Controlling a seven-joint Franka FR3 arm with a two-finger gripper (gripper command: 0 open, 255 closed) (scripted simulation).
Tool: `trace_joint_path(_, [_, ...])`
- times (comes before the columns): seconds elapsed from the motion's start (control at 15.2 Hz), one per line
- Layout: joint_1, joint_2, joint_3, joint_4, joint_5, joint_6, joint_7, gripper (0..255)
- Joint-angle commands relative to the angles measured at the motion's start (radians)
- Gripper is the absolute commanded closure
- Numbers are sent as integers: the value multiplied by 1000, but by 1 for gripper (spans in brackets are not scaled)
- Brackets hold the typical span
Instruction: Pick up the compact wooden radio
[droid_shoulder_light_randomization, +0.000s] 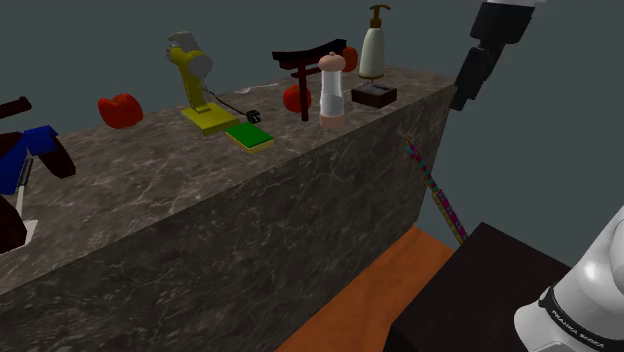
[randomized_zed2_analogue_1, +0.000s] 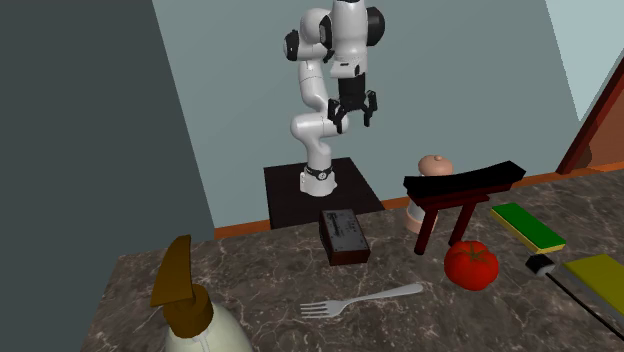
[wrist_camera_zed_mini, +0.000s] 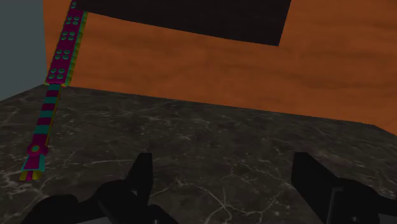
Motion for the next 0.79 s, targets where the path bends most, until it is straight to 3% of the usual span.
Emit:
trace_joint_path(0.0, [0, 0, 0, 0, 0, 0, 0, 0])
trace_joint_path(0.73, [-5, 419, -151, 336, 177, 82, -21, 0])
